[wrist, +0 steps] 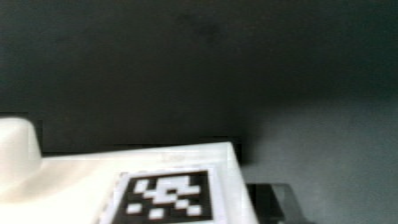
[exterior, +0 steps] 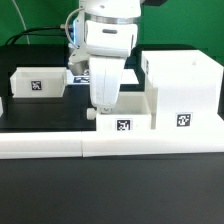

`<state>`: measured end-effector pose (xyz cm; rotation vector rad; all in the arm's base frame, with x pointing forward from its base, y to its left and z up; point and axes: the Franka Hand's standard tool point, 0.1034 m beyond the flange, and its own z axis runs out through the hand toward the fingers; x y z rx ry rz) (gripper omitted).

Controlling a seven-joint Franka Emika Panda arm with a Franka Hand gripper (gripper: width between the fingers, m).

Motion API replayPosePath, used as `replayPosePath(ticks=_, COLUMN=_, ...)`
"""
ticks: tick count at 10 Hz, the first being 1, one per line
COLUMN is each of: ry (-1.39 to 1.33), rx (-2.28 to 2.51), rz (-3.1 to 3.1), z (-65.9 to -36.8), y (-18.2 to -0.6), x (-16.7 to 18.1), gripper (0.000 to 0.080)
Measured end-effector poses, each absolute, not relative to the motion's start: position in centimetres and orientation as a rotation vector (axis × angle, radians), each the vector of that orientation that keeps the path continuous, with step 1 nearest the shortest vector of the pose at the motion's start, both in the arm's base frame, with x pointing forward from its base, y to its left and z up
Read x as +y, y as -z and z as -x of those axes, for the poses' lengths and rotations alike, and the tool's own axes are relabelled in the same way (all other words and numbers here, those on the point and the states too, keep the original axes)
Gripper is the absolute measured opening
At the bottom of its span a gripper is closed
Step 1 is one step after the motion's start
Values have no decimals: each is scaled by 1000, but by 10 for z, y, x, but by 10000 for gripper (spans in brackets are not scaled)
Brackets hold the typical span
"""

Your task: Assemble drawer

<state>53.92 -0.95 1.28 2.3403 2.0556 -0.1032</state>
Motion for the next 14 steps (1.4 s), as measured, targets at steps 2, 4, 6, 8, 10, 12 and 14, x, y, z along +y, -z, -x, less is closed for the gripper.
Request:
replayPosePath(ticks=2, ry=93, rx=2053, rz=-2337, z=-540, y=-13, x=-9, gripper=74)
replayPosePath(ticks=4, ry=78, rx=2046, rz=-2332, z=-539, y=-12, x=-10, gripper=74)
replayPosePath(ticks=6, ry=76, rx=2046, rz=-2331, z=-540, y=-12, x=-10, gripper=74)
replayPosePath(ticks=8, ry=59, rx=2048, rz=-2315, z=-545, y=-15, x=-5, gripper=74)
replayPosePath(ticks=10, ry=63, rx=2048, rz=-2317, z=-544, y=-14, x=-7, gripper=74)
replayPosePath(ticks=12, ry=73, rx=2065, rz=-2304, z=-545, y=-13, x=-4, gripper=74)
replayPosePath(ticks=14, ry=78, rx=2081, rz=-2296, z=-545, y=-13, x=3, gripper=74)
